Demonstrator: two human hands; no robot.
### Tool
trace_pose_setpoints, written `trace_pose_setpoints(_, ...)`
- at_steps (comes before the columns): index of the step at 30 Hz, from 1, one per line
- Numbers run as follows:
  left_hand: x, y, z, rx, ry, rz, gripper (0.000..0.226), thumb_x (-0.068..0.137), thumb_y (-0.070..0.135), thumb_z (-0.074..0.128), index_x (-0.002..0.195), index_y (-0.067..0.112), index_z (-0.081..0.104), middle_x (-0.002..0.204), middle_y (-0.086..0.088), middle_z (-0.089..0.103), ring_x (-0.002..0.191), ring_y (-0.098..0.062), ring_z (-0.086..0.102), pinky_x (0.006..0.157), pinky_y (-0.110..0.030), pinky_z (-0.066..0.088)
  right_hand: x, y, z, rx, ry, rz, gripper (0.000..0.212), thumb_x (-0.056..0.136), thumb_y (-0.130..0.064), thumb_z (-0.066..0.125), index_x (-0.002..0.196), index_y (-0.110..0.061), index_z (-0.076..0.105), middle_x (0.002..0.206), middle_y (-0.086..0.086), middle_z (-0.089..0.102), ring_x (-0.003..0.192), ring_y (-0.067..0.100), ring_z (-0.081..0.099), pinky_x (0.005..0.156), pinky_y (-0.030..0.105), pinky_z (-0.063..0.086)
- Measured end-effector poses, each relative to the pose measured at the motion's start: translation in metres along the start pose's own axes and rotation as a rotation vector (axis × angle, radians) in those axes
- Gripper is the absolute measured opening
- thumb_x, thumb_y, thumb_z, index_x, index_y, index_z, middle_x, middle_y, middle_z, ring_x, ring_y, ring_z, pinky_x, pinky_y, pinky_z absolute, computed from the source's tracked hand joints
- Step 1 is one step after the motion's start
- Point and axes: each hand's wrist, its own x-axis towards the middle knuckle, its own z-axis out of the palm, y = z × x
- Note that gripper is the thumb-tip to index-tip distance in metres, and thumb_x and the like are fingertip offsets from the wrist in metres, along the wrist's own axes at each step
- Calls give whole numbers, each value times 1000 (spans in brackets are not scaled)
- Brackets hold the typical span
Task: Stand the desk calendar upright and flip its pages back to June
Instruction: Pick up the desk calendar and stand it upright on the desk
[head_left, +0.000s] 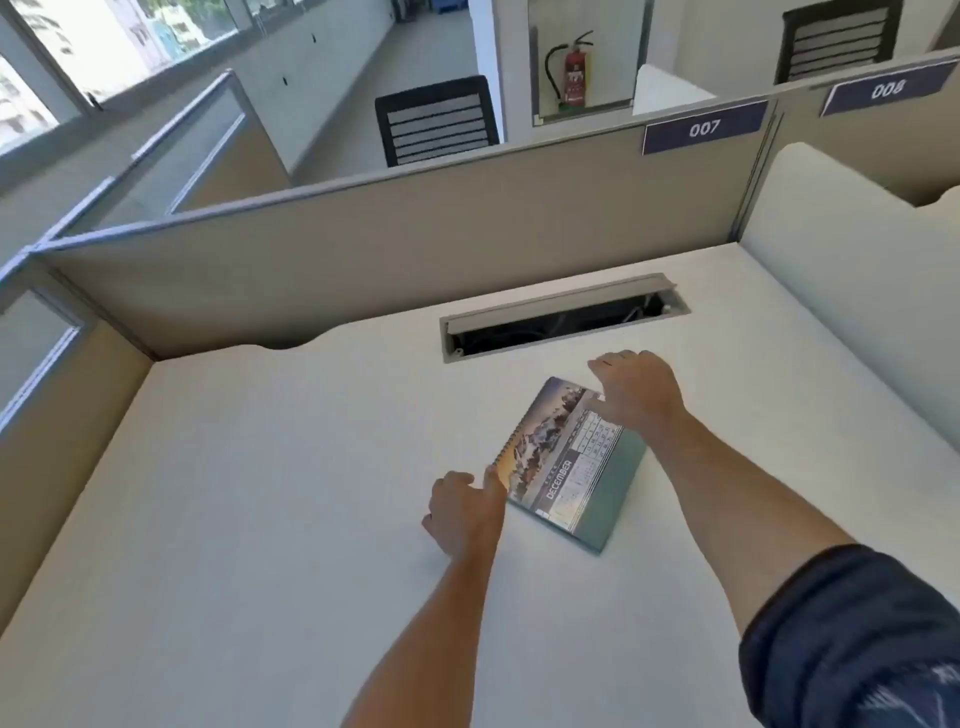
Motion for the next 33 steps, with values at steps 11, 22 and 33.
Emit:
trace_pose_setpoints(11, -11, -10, 45, -330, -294, -270, 38, 84, 49, 67, 69, 14, 64, 73, 0, 69, 71, -18, 65, 60, -27, 45, -3, -16, 42, 351, -375, 376, 69, 55, -69, 83, 106, -25, 66, 108, -1, 69, 99, 25, 65, 80, 37, 43)
trace_pose_setpoints(22, 9, -18, 43, -560, -354, -427, 30, 81, 34, 78, 76, 6, 69, 74, -10, 75, 80, -27, 75, 79, -36, 61, 4, -20, 61, 544, -368, 473, 110, 46, -66, 95, 136, -18, 53, 129, 10, 52, 123, 29, 49, 102, 41, 45)
trace_pose_setpoints(33, 34, -25, 3, -430, -192, -186, 35, 90, 41, 66, 107, 14, 53, 110, -5, 72, 85, -18, 68, 65, -32, 56, 5, -54, 43, 1025, 64, 634, 60, 57, -59, 94, 94, -24, 61, 96, 1, 70, 85, 22, 68, 68, 38, 58)
